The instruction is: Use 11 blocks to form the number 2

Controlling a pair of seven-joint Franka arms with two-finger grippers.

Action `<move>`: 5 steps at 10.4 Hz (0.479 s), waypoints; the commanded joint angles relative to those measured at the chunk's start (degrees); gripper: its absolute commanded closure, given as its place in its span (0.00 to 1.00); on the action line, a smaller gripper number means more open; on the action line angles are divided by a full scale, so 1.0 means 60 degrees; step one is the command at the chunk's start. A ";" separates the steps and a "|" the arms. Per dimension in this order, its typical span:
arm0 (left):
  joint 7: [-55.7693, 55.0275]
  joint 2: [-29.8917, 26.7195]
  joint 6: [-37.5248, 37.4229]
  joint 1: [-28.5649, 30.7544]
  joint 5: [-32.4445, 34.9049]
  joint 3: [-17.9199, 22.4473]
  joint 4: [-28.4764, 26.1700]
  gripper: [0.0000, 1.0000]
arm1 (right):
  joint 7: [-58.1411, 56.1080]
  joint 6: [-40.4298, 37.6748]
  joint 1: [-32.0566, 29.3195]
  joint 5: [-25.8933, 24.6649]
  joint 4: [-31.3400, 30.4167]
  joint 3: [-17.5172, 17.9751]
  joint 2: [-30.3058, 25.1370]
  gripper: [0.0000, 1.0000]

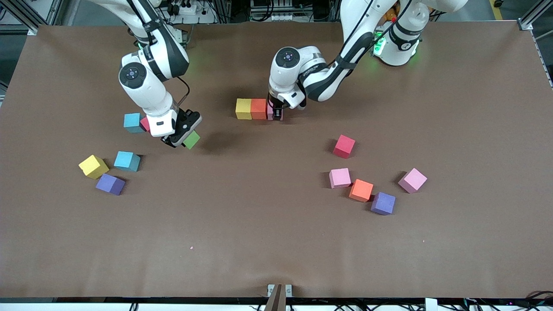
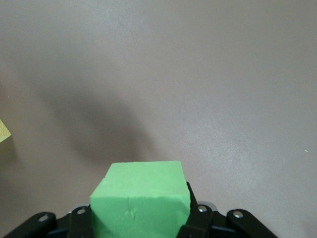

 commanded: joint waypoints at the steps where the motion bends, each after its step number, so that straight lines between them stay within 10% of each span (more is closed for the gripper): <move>1: -0.0869 0.0239 0.0093 -0.0162 0.0513 0.0087 0.0237 0.94 | 0.0005 -0.0048 0.0086 0.0028 0.0041 -0.0003 -0.0039 0.68; 5: -0.0869 0.0239 0.0093 -0.0323 0.0528 0.0072 0.0222 0.94 | 0.0005 -0.0092 0.0086 0.0028 0.0027 -0.0003 -0.0054 0.70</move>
